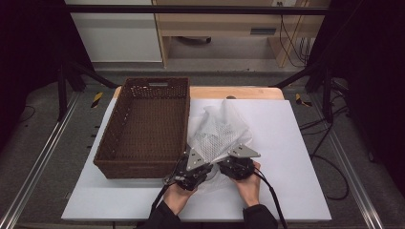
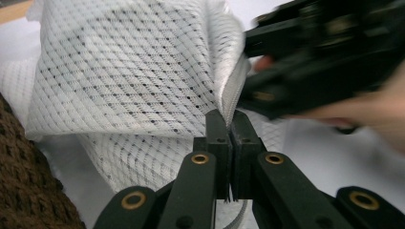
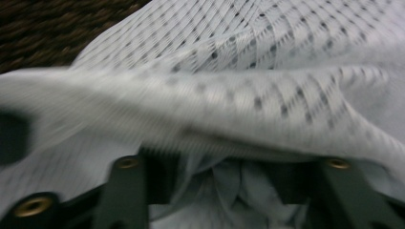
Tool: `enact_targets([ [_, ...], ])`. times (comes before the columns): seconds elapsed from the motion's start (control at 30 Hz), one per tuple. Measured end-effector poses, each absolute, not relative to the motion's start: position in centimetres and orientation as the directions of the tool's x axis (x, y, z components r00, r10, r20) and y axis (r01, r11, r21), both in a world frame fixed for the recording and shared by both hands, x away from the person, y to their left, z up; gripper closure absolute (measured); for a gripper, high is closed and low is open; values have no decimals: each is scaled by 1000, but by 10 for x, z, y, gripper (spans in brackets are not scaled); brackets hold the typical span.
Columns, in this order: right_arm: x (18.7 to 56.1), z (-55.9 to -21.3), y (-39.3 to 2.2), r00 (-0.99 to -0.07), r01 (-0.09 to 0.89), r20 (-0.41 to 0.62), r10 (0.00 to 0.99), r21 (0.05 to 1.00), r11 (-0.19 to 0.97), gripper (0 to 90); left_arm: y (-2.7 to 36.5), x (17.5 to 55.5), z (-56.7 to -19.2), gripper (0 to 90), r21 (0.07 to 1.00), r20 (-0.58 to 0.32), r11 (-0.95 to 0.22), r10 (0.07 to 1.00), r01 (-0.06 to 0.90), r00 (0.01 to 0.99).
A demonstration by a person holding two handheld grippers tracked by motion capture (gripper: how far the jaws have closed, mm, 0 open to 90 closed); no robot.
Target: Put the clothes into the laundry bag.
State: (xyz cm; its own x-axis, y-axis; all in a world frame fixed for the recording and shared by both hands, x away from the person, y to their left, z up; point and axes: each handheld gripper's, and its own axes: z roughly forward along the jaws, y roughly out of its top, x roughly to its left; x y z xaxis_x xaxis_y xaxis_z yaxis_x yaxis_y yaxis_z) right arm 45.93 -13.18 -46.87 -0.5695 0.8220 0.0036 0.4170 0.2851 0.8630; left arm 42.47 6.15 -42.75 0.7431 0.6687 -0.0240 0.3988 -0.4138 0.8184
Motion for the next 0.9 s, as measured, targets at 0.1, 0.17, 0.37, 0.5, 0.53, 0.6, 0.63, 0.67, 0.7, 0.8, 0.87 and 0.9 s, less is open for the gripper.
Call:
enact_targets([
  [0.1, 442, -464, -144, -595, 420, -1, 804, 853, 311, 393, 61, 426, -429, 880, 816, -26, -414, 672, 404, 741],
  [0.17, 432, -461, -153, -582, 402, -36, 813, 856, 326, 341, 61, 427, -430, 880, 816, -21, -415, 675, 403, 738],
  [0.37, 433, -458, -175, -508, 429, 8, 861, 870, 245, 237, 60, 428, -432, 879, 813, -18, -420, 674, 403, 739],
  [0.5, 452, -471, -169, -494, 485, 44, 869, 843, 232, 272, 61, 428, -432, 879, 814, -19, -416, 677, 404, 736],
  [0.53, 457, -478, -166, -495, 501, 43, 868, 830, 245, 324, 62, 429, -432, 879, 815, -22, -414, 678, 406, 735],
  [0.6, 457, -478, -165, -499, 495, 27, 866, 829, 259, 411, 63, 431, -433, 879, 814, -28, -410, 680, 411, 733],
  [0.63, 458, -478, -164, -510, 489, 27, 860, 831, 265, 532, 63, 431, -433, 879, 813, -29, -410, 680, 414, 732],
  [0.67, 459, -477, -165, -514, 482, 27, 858, 836, 262, 624, 63, 432, -434, 879, 812, -32, -409, 681, 416, 731],
  [0.7, 460, -476, -165, -524, 479, 40, 851, 840, 256, 745, 62, 432, -434, 879, 812, -34, -408, 682, 418, 731],
  [0.8, 458, -469, -159, -570, 447, 42, 821, 853, 267, 859, 62, 431, -430, 880, 818, -35, -402, 679, 411, 734],
  [0.87, 454, -464, -143, -631, 424, 17, 776, 845, 326, 863, 63, 431, -428, 880, 822, -47, -393, 674, 413, 737],
  [0.9, 455, -463, -137, -643, 418, 2, 766, 839, 348, 863, 63, 430, -427, 880, 823, -53, -390, 670, 412, 741],
])
